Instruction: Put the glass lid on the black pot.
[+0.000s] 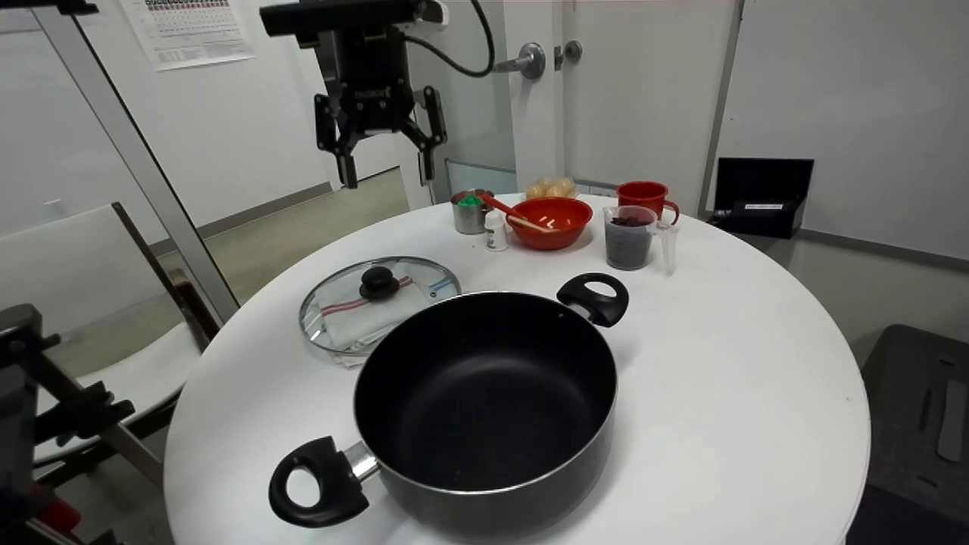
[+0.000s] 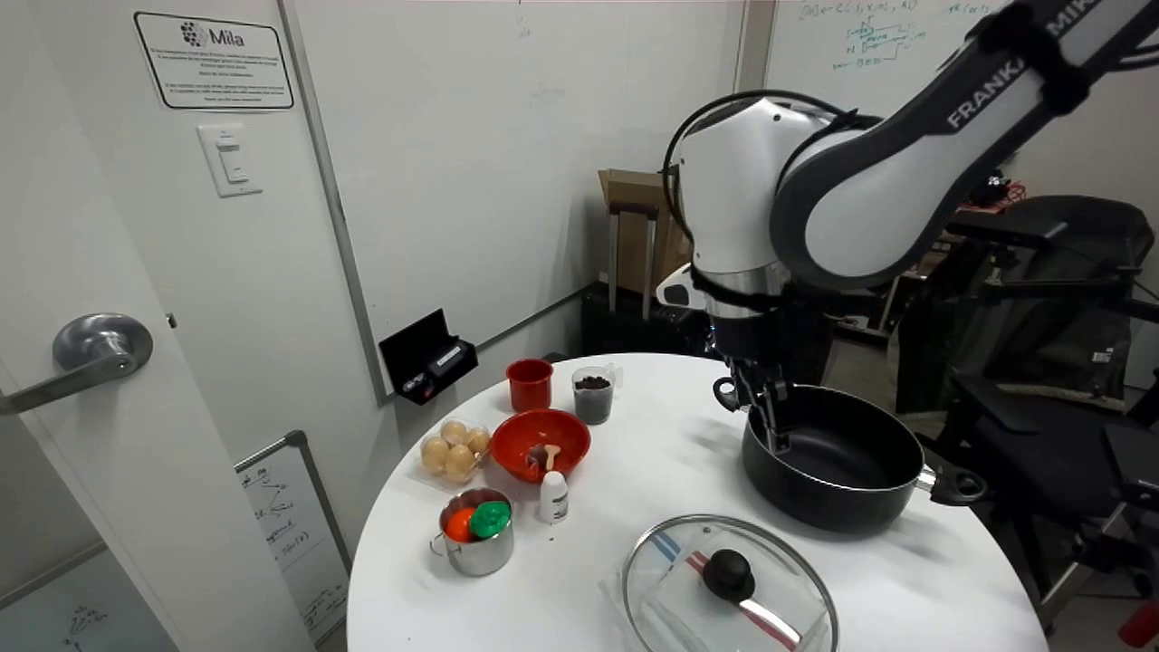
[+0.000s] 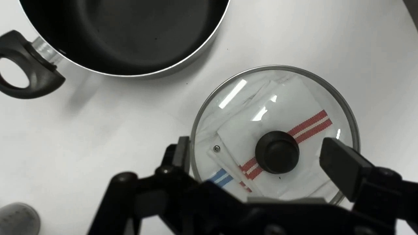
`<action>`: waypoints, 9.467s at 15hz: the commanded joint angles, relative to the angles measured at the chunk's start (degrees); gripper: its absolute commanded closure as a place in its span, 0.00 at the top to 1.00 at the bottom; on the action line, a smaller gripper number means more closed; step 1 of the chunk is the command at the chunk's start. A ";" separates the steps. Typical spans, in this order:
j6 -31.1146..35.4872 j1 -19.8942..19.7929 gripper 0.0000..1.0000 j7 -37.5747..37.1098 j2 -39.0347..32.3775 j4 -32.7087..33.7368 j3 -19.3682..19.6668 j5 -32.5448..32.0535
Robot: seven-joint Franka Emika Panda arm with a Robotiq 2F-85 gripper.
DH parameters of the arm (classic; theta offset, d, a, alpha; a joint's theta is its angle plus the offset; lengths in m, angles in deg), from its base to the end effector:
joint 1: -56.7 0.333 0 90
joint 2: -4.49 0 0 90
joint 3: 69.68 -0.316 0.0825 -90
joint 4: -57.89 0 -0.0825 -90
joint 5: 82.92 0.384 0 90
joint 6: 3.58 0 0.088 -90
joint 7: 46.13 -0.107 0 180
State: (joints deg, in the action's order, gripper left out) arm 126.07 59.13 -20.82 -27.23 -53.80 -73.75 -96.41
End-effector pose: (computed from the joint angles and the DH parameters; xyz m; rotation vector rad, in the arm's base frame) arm 0.5891 0.0606 0.1754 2.8385 1.0703 -0.3846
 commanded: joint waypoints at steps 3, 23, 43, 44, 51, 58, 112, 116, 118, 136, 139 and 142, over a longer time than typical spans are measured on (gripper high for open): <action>-0.16 1.41 1.00 3.04 -10.89 7.69 -0.66 -4.87; 1.58 -2.42 1.00 21.23 -23.47 14.66 -8.18 -1.73; 7.62 -2.30 0.25 20.94 -20.26 10.39 -7.57 -1.29; 8.17 -2.53 0.25 20.90 -19.36 9.35 -7.65 -1.24; 13.54 -2.30 0.25 19.22 -13.21 2.42 -6.85 -1.98; 13.50 -1.63 0.25 16.80 -6.38 -0.38 -5.63 -1.78; 10.46 -17.85 0.25 -18.24 -2.24 -6.29 7.84 20.37; 11.53 -18.24 0.25 -18.39 -2.07 -7.36 7.80 22.04; 11.98 -18.50 0.25 -18.25 -2.07 -7.74 7.71 22.99; 15.57 -18.43 1.00 -18.30 1.29 -11.93 8.15 24.18; 16.16 -17.51 1.00 -17.70 3.58 -13.70 7.89 23.50; 15.73 -16.43 1.00 -16.66 6.58 -16.08 7.36 22.80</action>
State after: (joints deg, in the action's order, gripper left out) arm 140.59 41.56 -38.74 -25.06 -65.58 -66.13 -72.74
